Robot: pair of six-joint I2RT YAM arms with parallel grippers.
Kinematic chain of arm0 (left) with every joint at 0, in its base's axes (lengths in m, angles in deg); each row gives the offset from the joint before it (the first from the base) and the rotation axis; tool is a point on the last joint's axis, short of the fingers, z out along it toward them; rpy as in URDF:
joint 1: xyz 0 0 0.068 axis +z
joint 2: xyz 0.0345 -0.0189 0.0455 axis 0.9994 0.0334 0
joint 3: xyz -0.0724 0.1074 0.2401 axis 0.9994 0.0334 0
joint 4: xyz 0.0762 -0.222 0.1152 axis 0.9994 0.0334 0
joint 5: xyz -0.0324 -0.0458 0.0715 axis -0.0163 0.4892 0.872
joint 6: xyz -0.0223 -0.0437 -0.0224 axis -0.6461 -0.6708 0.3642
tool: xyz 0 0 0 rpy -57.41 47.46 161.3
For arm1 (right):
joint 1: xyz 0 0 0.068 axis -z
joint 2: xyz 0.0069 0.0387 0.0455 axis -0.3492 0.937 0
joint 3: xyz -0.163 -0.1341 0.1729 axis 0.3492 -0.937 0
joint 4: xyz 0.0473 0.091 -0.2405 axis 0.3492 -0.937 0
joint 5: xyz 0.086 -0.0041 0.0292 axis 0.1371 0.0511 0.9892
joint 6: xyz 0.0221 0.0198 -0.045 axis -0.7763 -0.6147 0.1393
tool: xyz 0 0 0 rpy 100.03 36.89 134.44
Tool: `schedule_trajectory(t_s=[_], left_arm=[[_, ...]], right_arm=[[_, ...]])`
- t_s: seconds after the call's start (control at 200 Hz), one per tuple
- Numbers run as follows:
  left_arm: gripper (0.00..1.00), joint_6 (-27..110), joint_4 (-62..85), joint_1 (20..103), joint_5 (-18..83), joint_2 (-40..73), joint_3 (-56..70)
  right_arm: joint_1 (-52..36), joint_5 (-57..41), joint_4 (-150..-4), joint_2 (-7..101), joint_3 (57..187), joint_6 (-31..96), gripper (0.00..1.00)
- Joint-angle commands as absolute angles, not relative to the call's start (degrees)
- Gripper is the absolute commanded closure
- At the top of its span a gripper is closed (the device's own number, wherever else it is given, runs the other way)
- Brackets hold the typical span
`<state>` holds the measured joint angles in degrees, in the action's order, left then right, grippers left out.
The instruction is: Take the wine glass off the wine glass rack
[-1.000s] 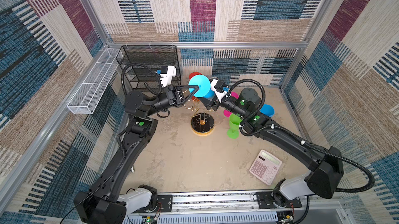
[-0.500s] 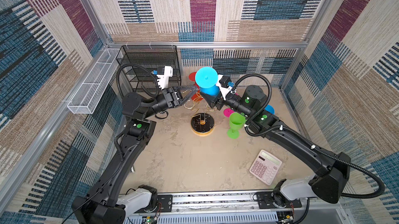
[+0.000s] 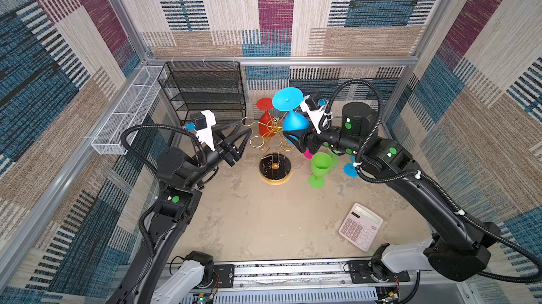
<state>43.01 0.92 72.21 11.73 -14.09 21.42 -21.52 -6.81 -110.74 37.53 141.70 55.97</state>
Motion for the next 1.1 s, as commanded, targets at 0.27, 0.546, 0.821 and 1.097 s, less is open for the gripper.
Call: schedule_trajectory(t_s=[0.27,0.546,0.821,1.097], left_arm=[[0.46,78.86,-10.13,72.0,5.16,-13.98,26.83],[0.46,83.36,-12.9,71.83,5.33,-12.72,27.79],[0.51,87.49,-12.74,71.22,1.52,-12.99,28.97],[0.56,90.28,-10.31,70.6,-0.18,-12.53,28.42]], right_arm=[[-24.81,-5.52,-120.24,40.88,141.87,52.49,0.5],[-26.29,-3.79,-120.92,43.5,141.88,51.87,0.52],[-27.19,-2.47,-121.23,44.95,141.47,50.76,0.53],[-28.32,-1.88,-121.9,46.02,141.79,50.81,0.54]])
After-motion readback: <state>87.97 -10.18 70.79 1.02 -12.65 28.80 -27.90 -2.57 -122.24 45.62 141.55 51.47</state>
